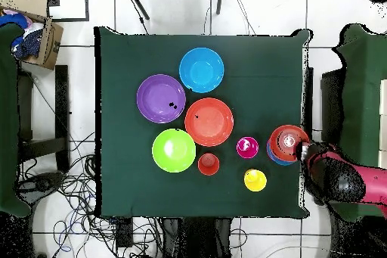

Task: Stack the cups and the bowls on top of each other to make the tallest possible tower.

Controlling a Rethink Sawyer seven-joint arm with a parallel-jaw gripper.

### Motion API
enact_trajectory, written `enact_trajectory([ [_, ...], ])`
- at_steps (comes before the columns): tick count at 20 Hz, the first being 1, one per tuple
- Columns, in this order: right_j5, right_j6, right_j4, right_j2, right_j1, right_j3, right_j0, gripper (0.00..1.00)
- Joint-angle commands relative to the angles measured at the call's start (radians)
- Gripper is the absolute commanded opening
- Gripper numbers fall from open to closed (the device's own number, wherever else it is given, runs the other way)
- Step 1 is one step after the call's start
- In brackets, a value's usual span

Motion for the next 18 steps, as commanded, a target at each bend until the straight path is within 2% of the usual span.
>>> enact_trajectory([
  [1, 0.017, -0.081, -0.081, -0.051, 0.020, 0.002, 0.075, 0.00],
  [11, -0.004, -0.072, -0.108, -0.074, 0.036, 0.005, 0.094, 0.00],
  [18, -0.001, -0.086, -0.118, -0.091, 0.041, 0.049, 0.099, 0.00],
])
